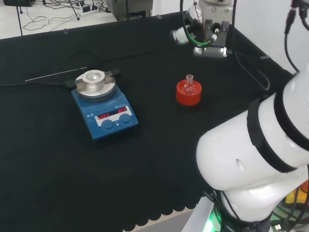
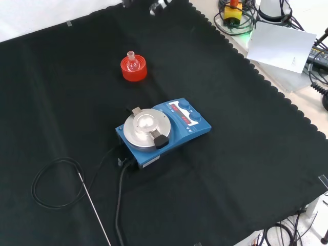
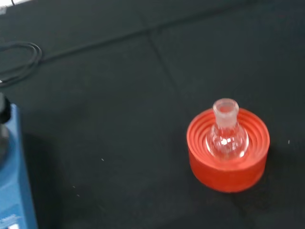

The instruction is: Pick up the round-bottom flask.

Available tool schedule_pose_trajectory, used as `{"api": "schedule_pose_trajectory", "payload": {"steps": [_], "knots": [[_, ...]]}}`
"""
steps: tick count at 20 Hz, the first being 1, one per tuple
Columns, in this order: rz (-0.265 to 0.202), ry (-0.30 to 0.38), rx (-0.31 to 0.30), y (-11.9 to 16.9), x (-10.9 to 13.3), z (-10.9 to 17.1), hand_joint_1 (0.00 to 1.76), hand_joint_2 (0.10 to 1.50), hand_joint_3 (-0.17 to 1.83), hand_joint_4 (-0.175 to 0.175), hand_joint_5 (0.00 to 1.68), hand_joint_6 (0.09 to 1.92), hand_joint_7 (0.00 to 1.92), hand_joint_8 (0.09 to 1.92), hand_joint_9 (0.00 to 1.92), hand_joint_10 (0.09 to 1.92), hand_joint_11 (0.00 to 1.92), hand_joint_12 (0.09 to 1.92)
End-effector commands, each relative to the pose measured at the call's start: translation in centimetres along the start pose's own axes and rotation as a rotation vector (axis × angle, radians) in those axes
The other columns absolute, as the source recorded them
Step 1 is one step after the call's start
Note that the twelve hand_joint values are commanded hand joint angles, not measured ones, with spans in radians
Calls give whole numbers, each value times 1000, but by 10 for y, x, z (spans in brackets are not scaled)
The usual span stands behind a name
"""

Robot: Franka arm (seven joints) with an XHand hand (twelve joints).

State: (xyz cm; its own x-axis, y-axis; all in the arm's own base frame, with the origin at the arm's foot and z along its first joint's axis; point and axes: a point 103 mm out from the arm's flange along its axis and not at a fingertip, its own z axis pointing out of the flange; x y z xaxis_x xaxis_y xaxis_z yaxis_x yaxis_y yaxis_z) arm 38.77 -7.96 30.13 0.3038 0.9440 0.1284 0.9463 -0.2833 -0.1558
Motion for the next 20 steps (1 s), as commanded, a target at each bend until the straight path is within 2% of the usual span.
{"api": "schedule_pose_trajectory", "payload": {"steps": [1, 3, 6, 13, 20], "knots": [[57, 75, 20, 51, -37, 57, 673, 846, 419, -17, 493, 118, 270, 657, 431, 678, 117, 1399], [51, 112, 1, 56, -39, 67, 729, 794, 455, -17, 493, 93, 277, 662, 440, 679, 126, 1398], [53, 116, -6, 65, -42, 79, 793, 739, 501, -18, 508, 87, 303, 671, 463, 677, 144, 1397], [81, 112, 48, 81, -54, 111, 817, 699, 564, -21, 525, 87, 325, 672, 493, 669, 161, 1398], [94, 101, 88, 89, -66, 129, 805, 691, 573, -25, 533, 87, 323, 672, 493, 668, 165, 1396]]}}
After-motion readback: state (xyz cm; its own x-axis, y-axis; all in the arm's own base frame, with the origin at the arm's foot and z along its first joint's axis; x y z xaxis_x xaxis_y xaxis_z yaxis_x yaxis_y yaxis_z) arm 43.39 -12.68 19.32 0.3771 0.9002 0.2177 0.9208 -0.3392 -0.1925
